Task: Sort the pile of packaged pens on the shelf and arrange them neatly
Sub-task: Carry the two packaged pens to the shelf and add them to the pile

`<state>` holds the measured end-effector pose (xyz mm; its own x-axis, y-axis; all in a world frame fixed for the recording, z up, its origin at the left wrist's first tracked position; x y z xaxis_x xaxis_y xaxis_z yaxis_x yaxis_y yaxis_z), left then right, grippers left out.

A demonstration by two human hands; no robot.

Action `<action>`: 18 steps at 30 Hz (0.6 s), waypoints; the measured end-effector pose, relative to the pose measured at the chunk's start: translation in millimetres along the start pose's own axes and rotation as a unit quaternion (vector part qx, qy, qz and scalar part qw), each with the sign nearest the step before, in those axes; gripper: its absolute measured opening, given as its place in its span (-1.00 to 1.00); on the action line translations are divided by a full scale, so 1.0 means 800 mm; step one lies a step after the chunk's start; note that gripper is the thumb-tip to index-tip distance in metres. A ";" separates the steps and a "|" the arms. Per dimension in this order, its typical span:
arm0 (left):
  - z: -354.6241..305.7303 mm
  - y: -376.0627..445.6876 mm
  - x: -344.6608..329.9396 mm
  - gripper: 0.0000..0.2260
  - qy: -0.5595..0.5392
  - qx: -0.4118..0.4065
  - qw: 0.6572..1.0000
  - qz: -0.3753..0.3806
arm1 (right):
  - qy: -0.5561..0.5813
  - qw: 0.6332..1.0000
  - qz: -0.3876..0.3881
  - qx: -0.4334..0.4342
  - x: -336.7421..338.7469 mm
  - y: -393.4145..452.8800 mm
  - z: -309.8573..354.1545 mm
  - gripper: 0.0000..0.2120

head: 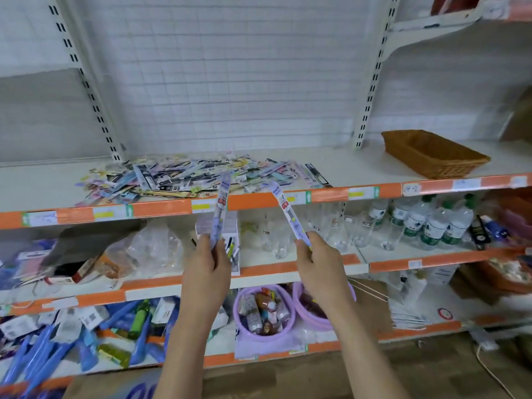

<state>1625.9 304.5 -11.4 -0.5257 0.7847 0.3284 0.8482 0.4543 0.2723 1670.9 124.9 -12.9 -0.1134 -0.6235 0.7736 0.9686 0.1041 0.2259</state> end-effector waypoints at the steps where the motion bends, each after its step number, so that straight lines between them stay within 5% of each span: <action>1: 0.001 0.008 -0.013 -0.78 0.002 0.005 1.000 0.000 | 0.002 1.000 0.006 -0.001 -0.002 0.014 -0.010 -0.89; 9: -0.020 0.079 -0.134 -0.79 -0.015 0.013 1.000 -0.015 | 0.042 0.999 0.031 0.007 0.022 0.135 -0.096 -0.86; 18: -0.052 0.126 -0.283 -0.79 -0.012 -0.003 0.998 0.059 | 0.061 0.996 0.015 -0.062 0.056 0.226 -0.210 -0.82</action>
<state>1827.9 154.9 -20.7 -0.4195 0.8431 0.3365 0.9041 0.3547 0.2382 1878.0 -14.7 -36.7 -0.0637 -0.7112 0.7001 0.9918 0.0326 0.1234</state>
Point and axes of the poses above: each hand's wrist, its own y-axis towards the middle knuckle, its own x-axis out of the back of the hand, z = x × y, the point moved 2 cm from there along y, towards the middle knuckle, and after that the axes turned 10 degrees about -y, right-handed, at the moved point
